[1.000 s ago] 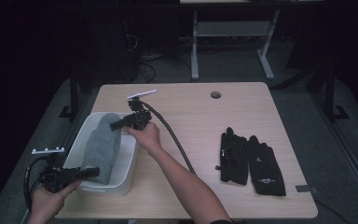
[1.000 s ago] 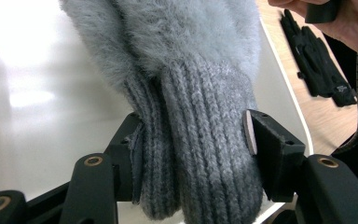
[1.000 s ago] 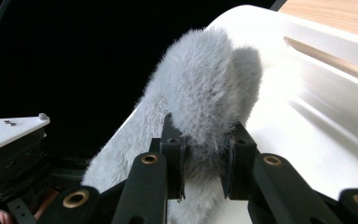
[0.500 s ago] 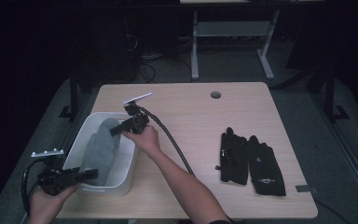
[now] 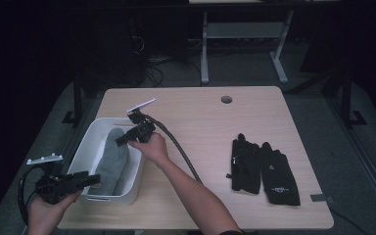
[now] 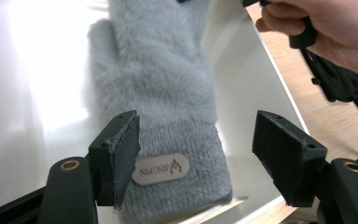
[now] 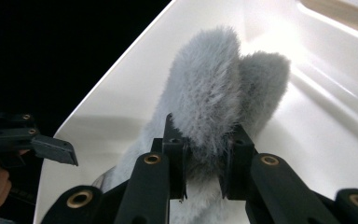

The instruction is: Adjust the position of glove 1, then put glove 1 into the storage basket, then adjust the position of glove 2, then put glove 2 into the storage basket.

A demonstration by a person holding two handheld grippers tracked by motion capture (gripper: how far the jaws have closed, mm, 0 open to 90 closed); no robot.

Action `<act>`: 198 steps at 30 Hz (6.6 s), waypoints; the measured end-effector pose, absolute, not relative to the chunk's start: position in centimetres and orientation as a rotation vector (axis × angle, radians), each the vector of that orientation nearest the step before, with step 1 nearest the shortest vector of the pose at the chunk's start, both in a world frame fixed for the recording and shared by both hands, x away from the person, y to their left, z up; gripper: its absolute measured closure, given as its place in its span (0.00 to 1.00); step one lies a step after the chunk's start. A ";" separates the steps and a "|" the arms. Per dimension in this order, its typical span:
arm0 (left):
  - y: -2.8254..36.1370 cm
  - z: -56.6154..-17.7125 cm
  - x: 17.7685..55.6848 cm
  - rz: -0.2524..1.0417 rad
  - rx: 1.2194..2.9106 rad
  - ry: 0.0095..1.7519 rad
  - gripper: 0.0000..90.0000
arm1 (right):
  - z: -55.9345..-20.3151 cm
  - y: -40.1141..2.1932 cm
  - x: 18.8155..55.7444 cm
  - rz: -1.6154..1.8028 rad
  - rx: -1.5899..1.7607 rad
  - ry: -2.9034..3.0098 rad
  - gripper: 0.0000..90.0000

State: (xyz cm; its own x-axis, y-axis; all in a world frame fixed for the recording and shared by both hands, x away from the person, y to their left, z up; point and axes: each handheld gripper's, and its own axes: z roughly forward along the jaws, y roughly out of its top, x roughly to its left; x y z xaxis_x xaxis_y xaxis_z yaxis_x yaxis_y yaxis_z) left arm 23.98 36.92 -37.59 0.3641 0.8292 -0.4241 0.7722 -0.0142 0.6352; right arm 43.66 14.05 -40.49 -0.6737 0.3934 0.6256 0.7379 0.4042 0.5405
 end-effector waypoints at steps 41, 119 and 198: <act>33.8 -35.0 25.5 0.125 1.795 1.319 0.32 | -36.0 7.0 44.9 -1.379 -1.046 -2.160 0.53; 23.8 -33.6 28.7 0.039 1.881 1.138 0.25 | -34.6 -9.3 43.1 -1.500 -1.256 -2.059 0.42; 11.4 -35.5 30.0 -0.100 2.027 0.945 0.24 | -38.5 -25.5 37.5 -1.505 -1.566 -1.981 0.40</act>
State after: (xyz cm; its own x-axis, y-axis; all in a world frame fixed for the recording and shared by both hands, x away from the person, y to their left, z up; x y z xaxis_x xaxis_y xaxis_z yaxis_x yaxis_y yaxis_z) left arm 30.05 11.42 -35.49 0.7085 0.5838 -0.3965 0.6537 -0.3311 0.6805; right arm 37.48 -25.54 -38.49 -0.4181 0.6081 0.6749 0.8133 -0.0803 0.5762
